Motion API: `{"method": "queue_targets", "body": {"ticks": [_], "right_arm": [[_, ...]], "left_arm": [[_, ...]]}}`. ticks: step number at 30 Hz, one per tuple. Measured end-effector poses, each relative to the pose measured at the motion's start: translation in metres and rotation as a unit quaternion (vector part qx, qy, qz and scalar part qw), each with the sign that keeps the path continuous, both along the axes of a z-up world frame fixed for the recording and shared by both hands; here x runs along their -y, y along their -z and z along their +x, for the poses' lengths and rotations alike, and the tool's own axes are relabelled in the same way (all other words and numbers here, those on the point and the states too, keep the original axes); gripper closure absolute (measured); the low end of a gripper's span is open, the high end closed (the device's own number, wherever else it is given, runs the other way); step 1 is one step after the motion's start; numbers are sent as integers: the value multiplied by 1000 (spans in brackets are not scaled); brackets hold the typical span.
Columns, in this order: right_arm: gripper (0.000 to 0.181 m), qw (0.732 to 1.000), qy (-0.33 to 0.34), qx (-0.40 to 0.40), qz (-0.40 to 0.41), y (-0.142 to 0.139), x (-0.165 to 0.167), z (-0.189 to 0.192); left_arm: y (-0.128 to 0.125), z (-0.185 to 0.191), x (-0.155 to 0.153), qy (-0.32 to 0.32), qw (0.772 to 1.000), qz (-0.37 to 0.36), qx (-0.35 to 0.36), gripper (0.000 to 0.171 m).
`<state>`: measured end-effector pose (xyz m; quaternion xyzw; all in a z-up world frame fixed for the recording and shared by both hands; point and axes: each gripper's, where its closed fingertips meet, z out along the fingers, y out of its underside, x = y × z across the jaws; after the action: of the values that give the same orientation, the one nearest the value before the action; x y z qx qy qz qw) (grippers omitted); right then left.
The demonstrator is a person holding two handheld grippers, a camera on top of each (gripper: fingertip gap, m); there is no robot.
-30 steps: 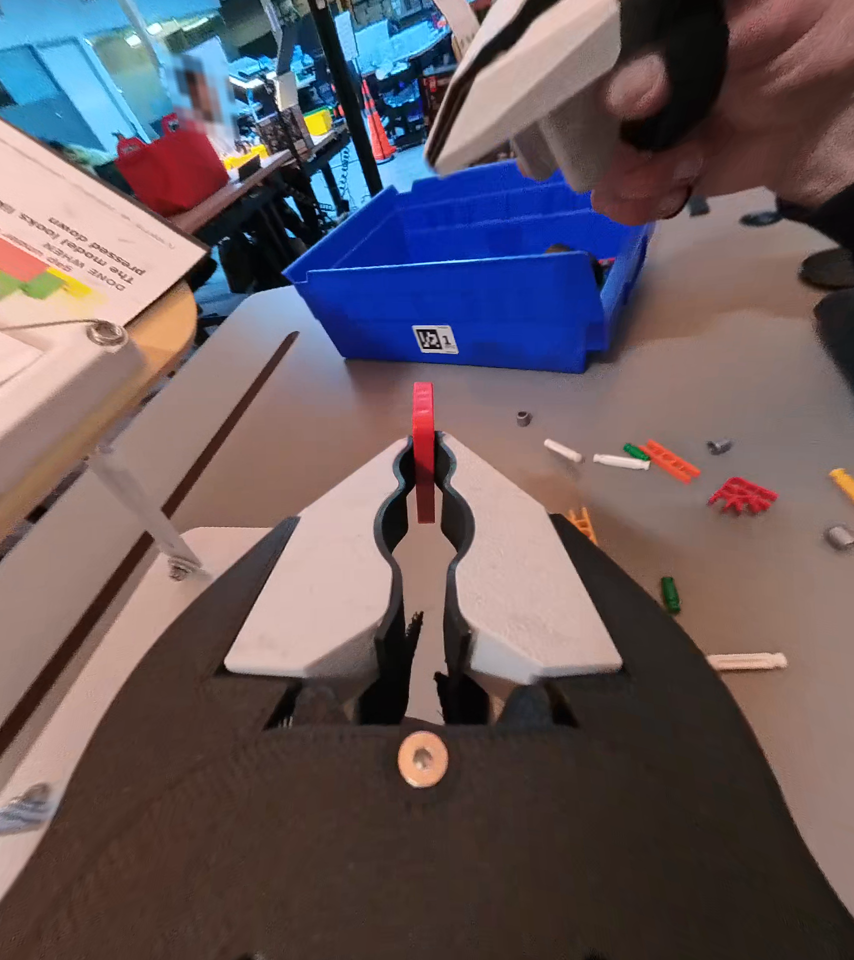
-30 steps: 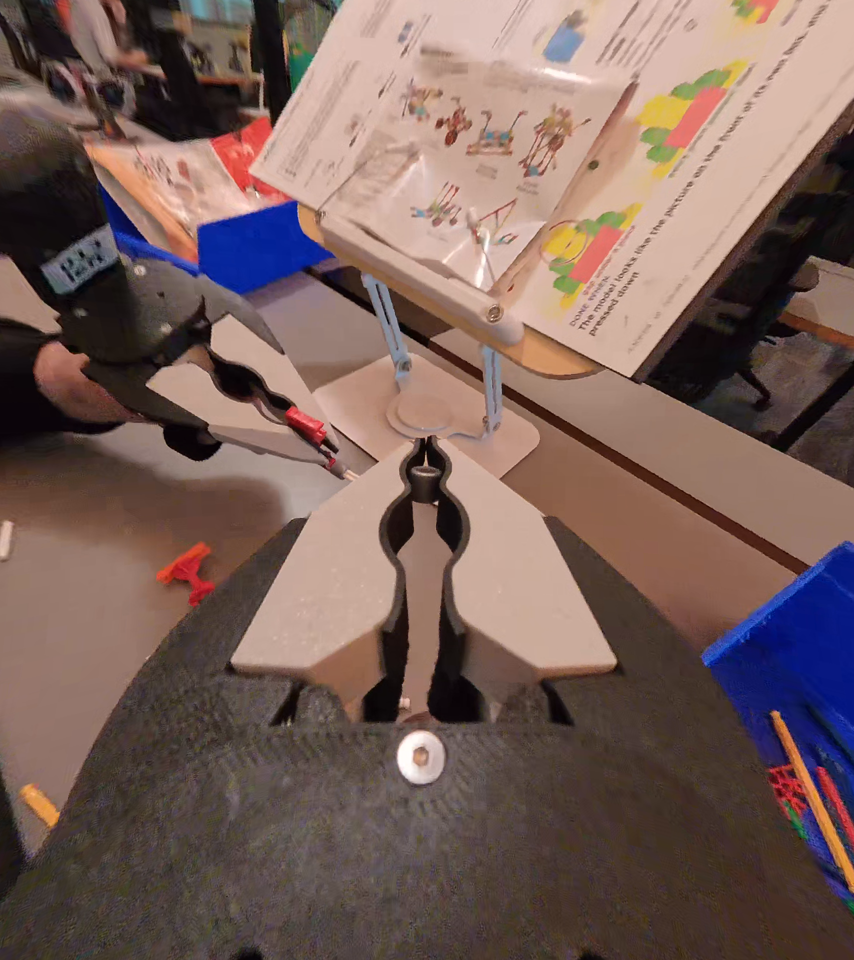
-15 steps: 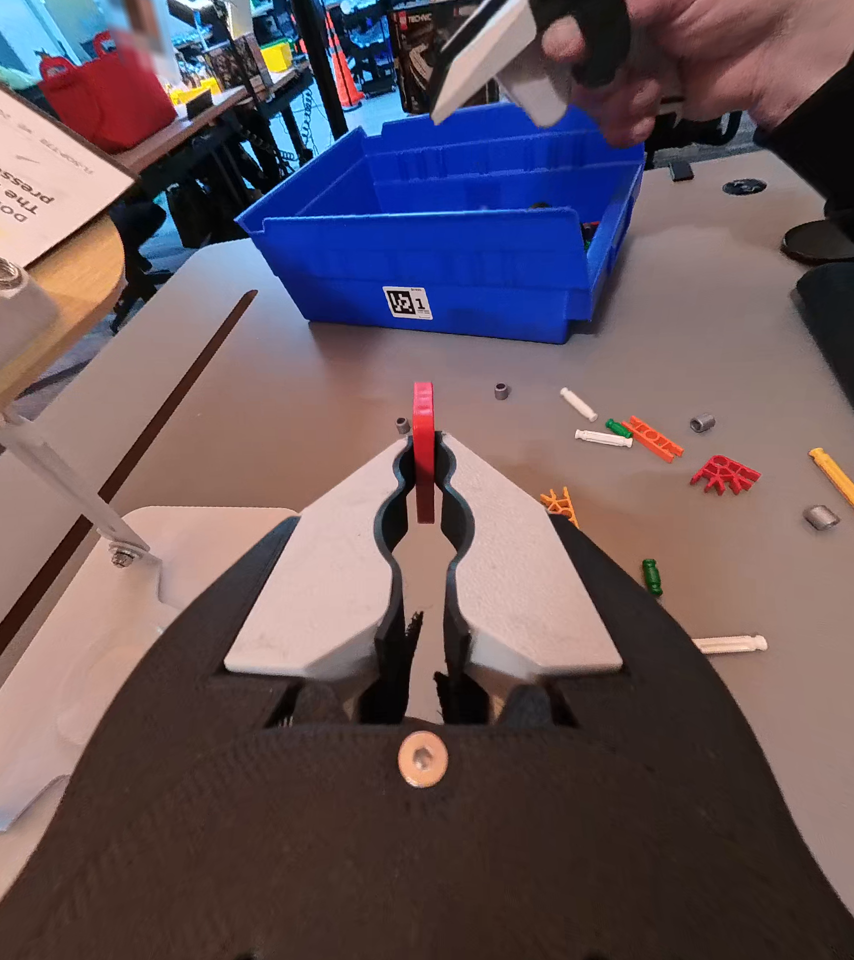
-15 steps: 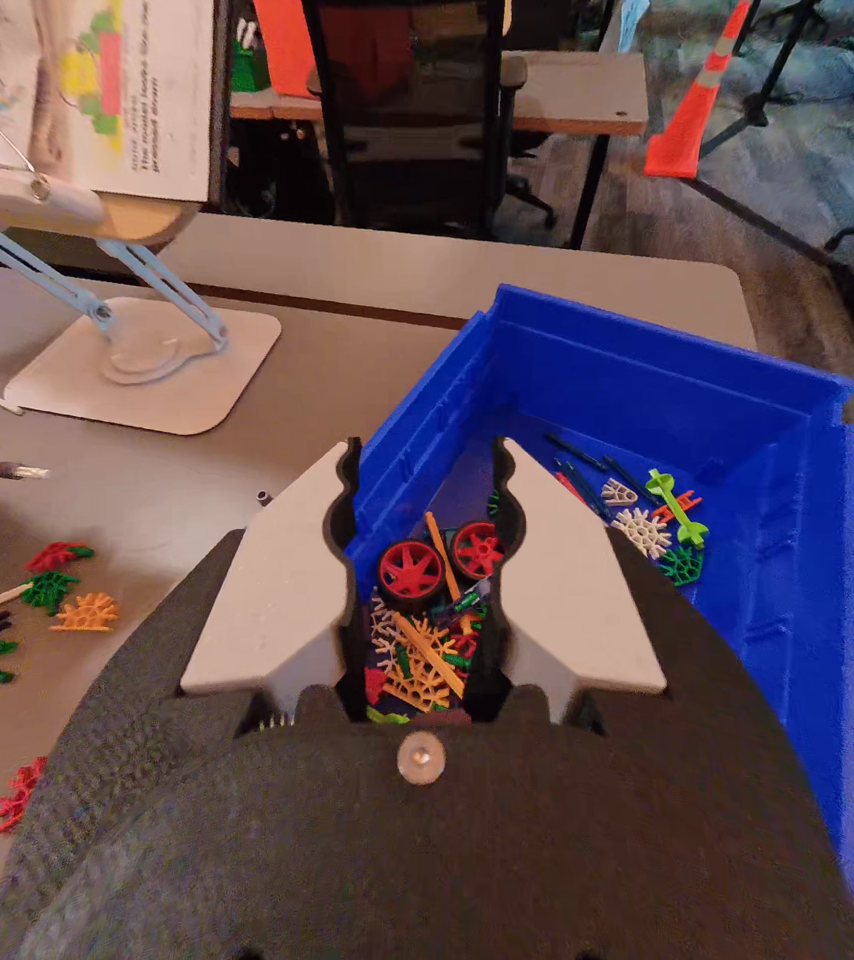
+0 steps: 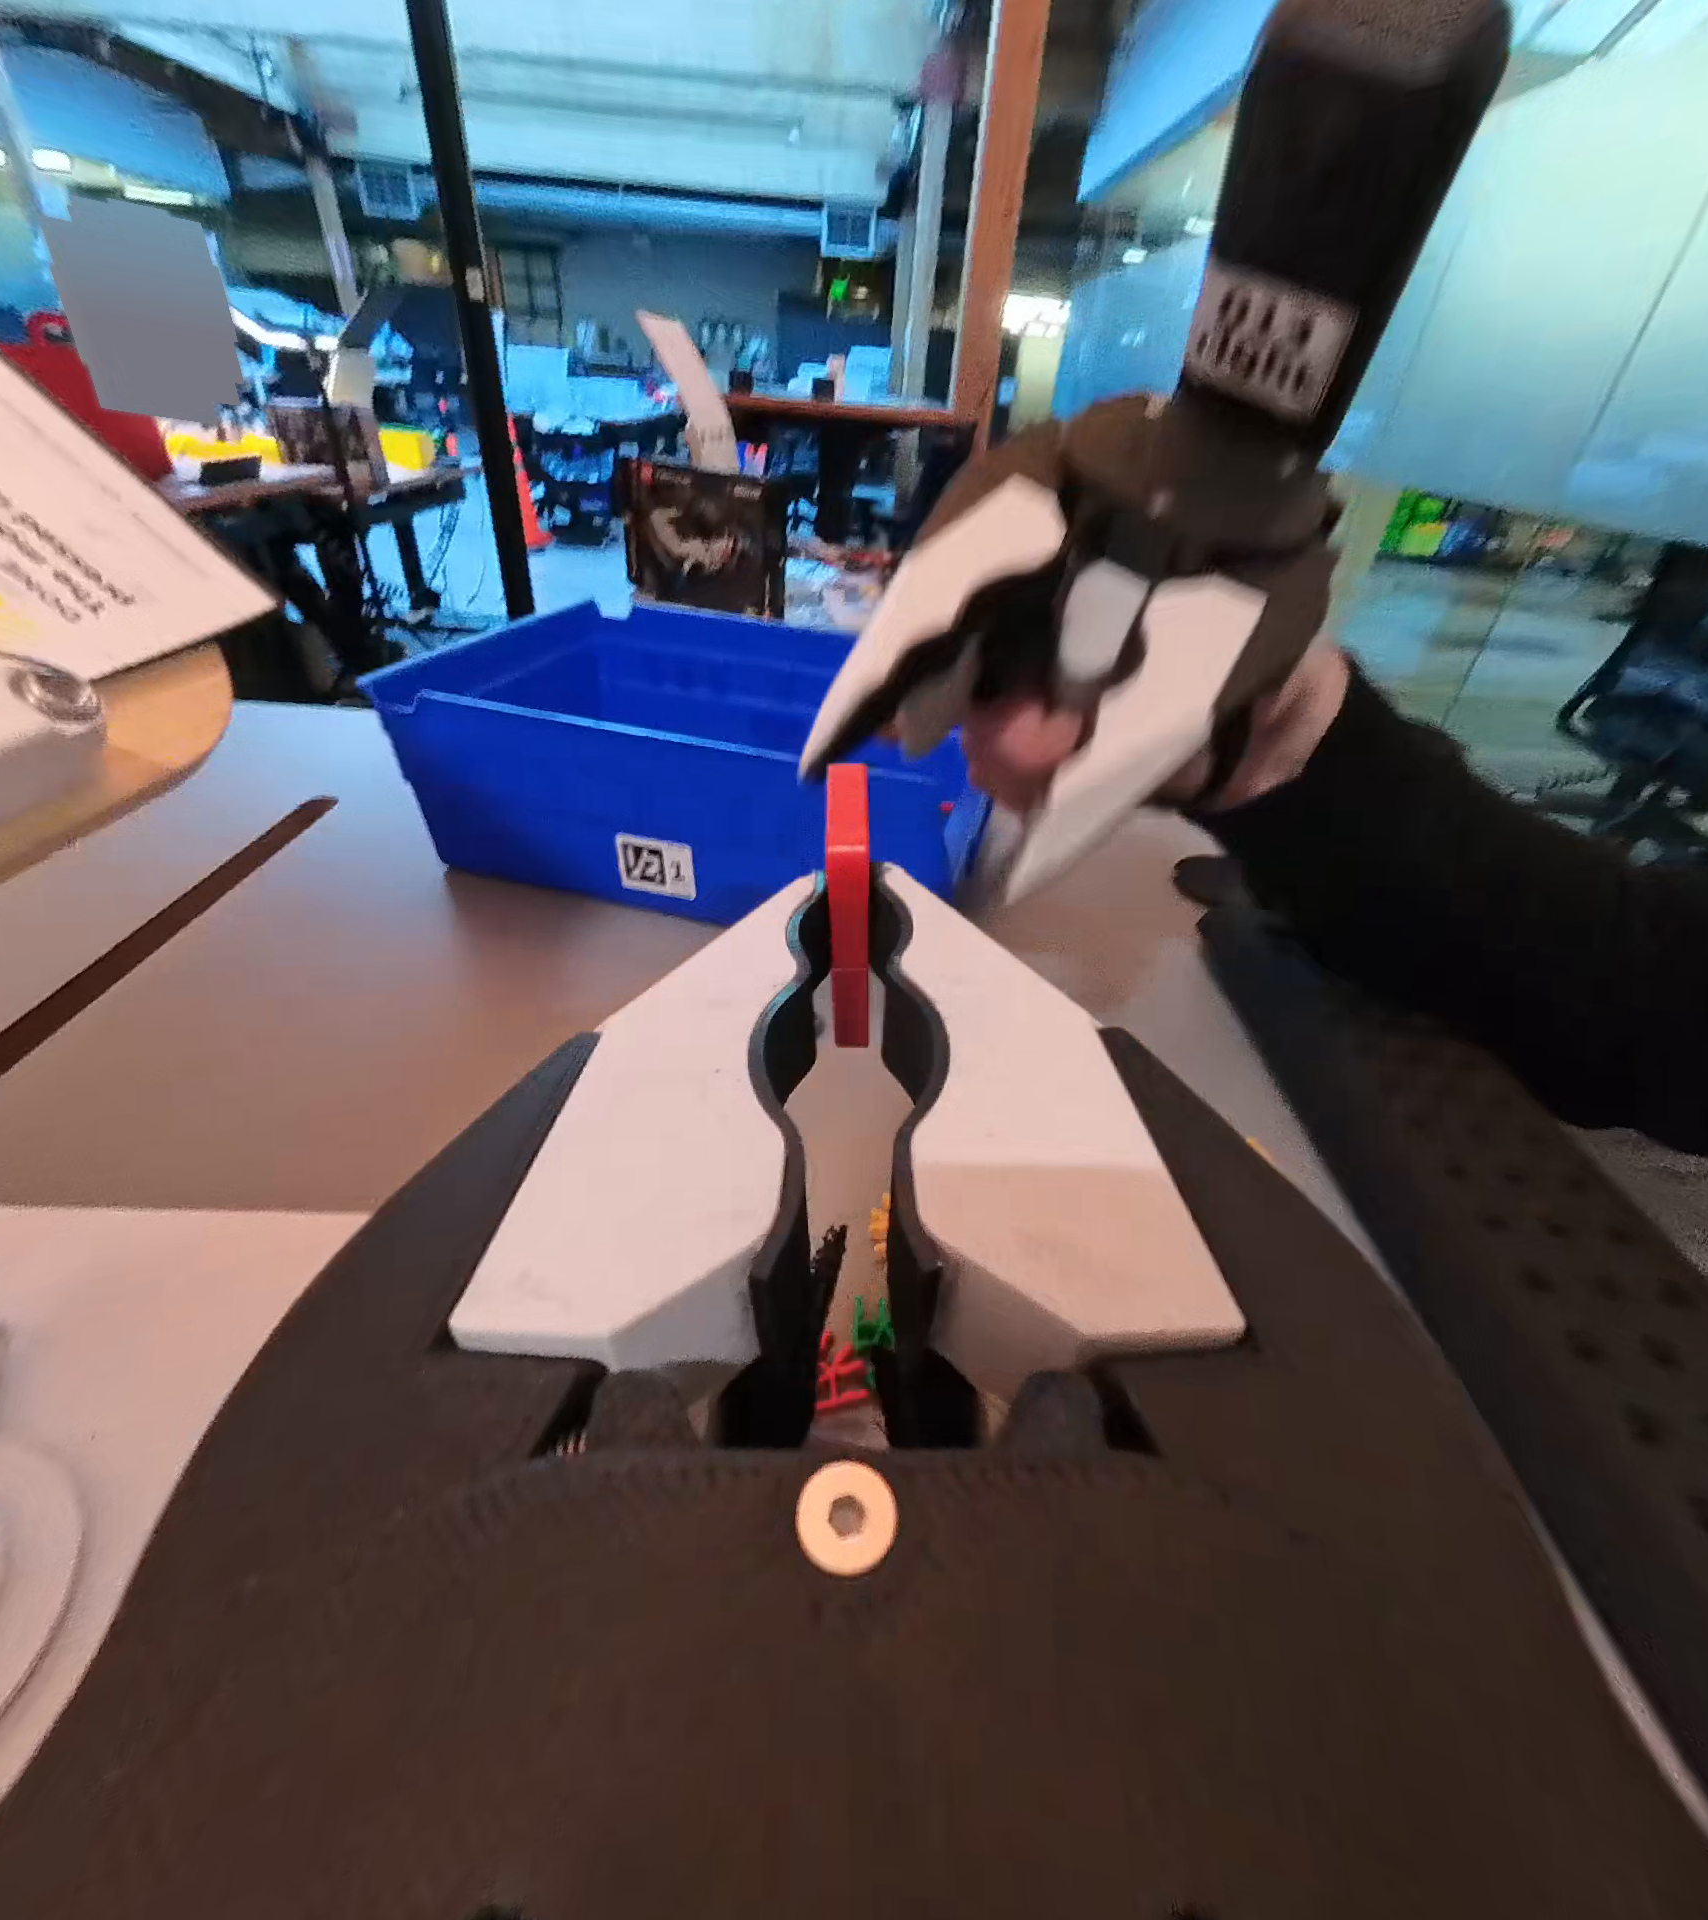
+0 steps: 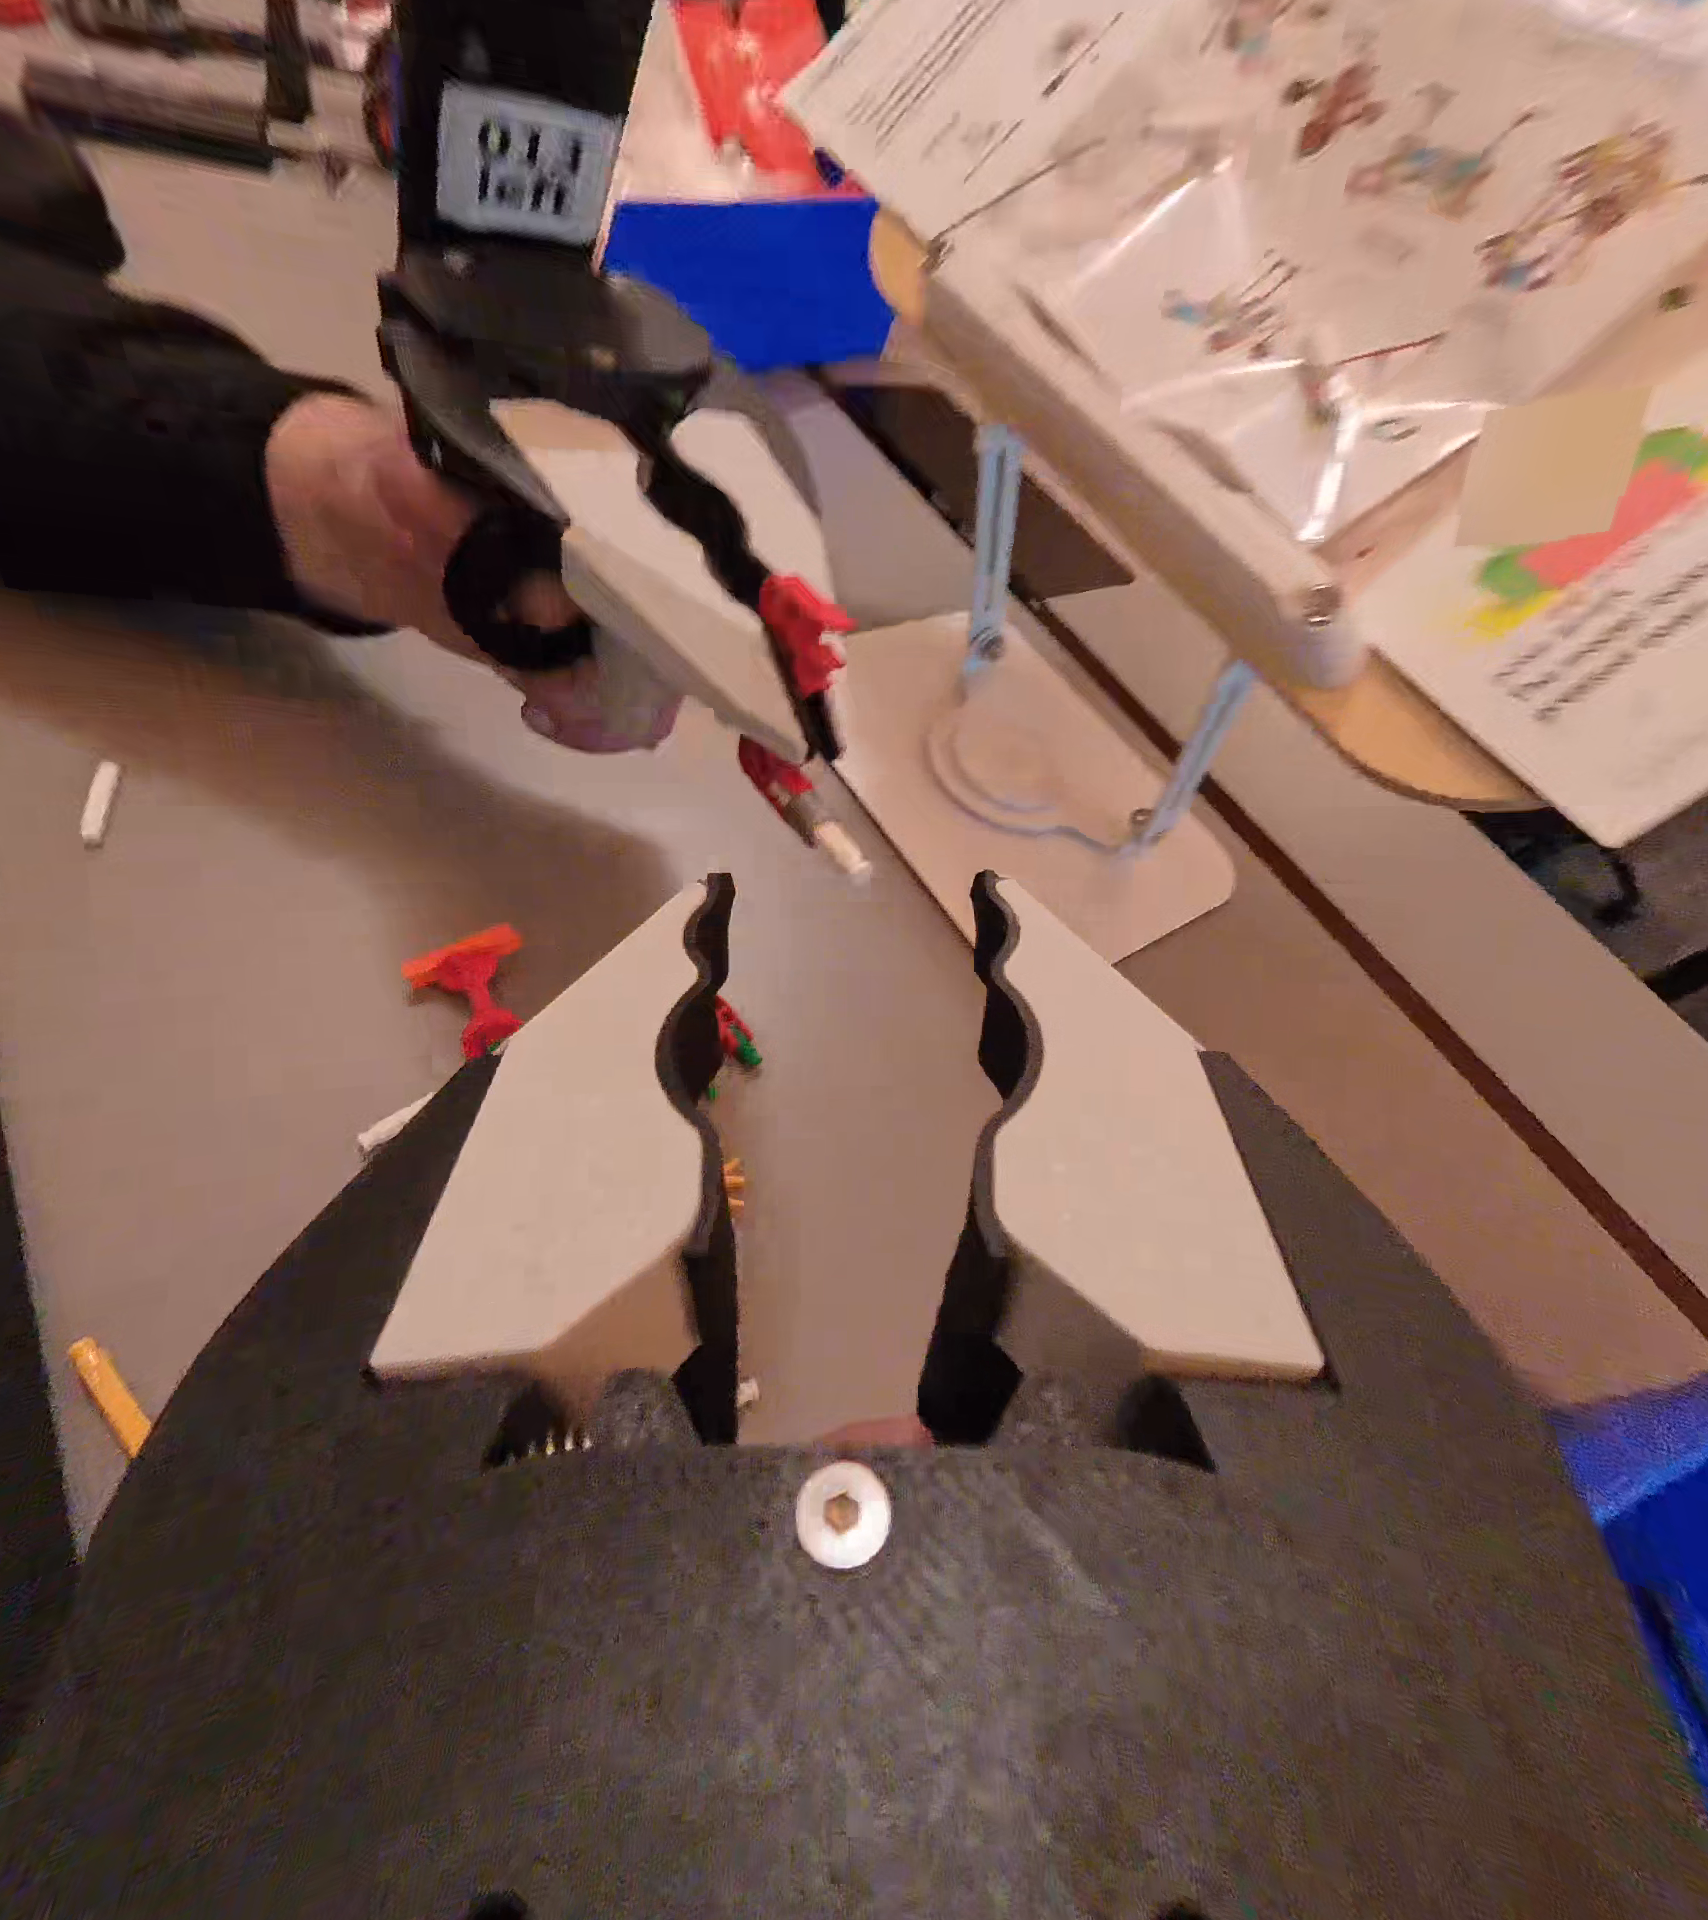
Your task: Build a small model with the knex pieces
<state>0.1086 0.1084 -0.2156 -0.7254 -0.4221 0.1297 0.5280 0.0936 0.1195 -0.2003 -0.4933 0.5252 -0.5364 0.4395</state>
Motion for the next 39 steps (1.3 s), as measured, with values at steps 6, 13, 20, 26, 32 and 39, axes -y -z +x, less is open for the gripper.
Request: {"method": "queue_targets", "body": {"ticks": [6,13,20,26,32,39], "right_arm": [[152,999,-36,30,22,14,-6,-34],[170,985,-12,159,68,35,-13,-29],[170,980,-19,191,60,50,-16,-37],[175,984,15,168,62,47,-27,-26],[175,983,-12,167,73,46,-23,-31],[174,992,23,114,56,40,-33,-24]], "left_arm": [[4,1,5,0,999,50,-22,168],[23,-1,12,8,985,133,-111,168],[28,-5,19,13,969,199,-148,169],[26,-4,5,-35,954,265,-134,160],[37,-10,3,-27,936,307,-167,156],[32,-4,-4,-87,909,377,-153,165]]}}
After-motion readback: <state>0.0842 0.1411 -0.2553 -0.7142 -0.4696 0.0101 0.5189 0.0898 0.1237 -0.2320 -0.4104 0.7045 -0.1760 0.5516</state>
